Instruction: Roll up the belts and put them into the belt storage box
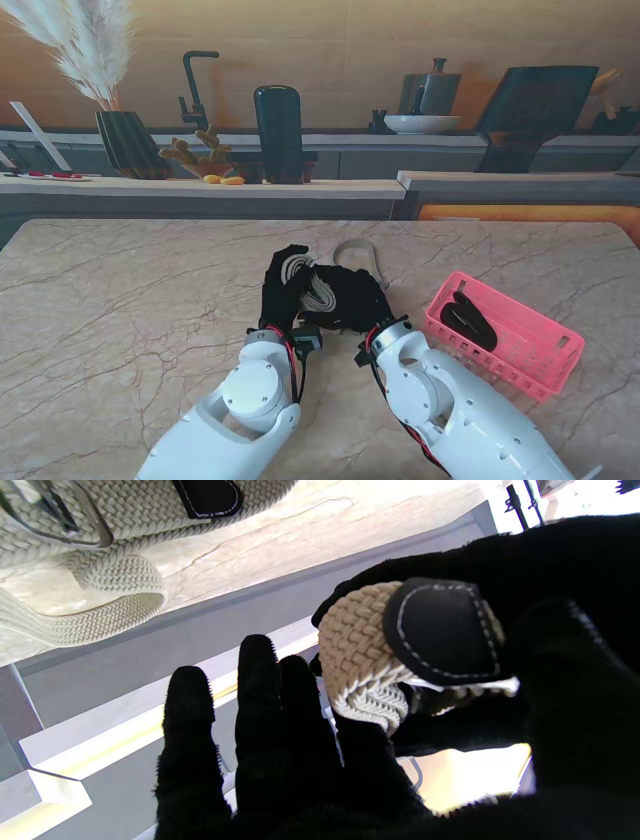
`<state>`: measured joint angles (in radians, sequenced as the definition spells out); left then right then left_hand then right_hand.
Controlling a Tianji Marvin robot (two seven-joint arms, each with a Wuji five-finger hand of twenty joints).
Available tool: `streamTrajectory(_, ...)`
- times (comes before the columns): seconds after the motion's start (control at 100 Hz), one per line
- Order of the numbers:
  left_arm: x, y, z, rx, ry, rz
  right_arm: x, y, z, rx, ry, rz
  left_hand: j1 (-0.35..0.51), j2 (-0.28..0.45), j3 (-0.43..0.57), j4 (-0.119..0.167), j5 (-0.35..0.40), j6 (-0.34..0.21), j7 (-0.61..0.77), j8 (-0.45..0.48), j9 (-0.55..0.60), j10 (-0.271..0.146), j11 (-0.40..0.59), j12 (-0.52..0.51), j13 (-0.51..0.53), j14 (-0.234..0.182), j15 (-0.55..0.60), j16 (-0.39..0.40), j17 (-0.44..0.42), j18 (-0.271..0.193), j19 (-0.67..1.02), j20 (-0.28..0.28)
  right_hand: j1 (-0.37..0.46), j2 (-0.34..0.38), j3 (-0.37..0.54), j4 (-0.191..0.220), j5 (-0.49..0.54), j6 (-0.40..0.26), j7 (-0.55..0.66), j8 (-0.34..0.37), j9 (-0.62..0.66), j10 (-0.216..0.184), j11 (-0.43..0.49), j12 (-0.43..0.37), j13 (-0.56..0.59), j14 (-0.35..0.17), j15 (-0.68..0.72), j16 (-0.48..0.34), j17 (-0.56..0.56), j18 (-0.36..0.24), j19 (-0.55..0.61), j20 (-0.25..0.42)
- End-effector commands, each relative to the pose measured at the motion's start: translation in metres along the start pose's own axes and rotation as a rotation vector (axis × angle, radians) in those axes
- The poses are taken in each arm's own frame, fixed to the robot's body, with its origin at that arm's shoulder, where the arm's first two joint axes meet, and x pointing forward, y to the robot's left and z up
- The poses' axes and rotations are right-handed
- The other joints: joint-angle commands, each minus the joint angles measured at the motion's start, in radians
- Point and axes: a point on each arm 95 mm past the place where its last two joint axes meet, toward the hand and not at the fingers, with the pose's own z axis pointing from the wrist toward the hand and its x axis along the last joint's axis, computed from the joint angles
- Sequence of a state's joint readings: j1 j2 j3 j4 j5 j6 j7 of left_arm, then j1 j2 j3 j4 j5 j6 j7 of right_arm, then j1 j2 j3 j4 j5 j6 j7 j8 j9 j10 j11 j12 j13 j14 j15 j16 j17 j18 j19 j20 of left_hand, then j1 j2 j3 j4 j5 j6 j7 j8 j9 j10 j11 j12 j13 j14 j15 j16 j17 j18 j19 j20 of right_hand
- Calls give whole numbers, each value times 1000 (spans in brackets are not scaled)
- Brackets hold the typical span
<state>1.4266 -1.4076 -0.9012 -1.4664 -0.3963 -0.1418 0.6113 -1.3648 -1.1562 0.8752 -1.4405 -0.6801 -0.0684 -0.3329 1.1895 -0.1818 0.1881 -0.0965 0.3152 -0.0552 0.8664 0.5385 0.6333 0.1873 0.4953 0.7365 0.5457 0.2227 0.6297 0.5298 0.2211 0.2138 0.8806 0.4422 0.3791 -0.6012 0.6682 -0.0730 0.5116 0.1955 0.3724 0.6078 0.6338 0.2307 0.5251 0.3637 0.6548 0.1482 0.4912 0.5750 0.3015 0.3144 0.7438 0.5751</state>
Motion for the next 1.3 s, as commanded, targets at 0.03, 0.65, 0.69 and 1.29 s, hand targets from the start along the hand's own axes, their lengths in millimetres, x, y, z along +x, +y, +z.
streamTrajectory(0.03,3,18,-6,-33,16,-21,12,-6,10,-10,-23,36,102,121,55,19,27,7,133,24,96,-83,131,40,8,-44,22,20,-7,-38,-8,-10,21,-12,35,34,20,-36,-61,-11,7,30,46,22,1,23,56,27,4,27,19,23)
streamTrajectory(0.65,5,28,-14,-1,-4,-142,13,-16,27,-63,-129,21,102,122,80,5,-17,43,102,-87,-16,-36,-47,-276,0,-11,-139,-178,78,-79,-65,-47,221,198,-19,36,171,-117,94,30,188,2,181,15,139,27,245,53,48,31,208,-59)
streamTrajectory(0.69,5,28,-14,0,-7,-148,12,-16,27,-69,-134,25,101,120,75,2,-19,44,101,-89,-26,-31,-51,-284,15,-12,-135,-178,94,-75,-67,-50,255,191,-23,6,168,-147,187,-58,219,-16,176,9,159,17,245,50,53,28,223,-85)
streamTrajectory(1.29,7,25,-21,-44,-9,-199,2,-3,26,-142,-216,114,42,91,-195,45,-81,100,-23,-136,-102,-56,-28,-378,34,-47,-108,-171,95,-86,-98,-73,410,142,100,-69,270,-311,639,-306,484,-100,219,15,366,-35,328,102,93,-14,239,-88)
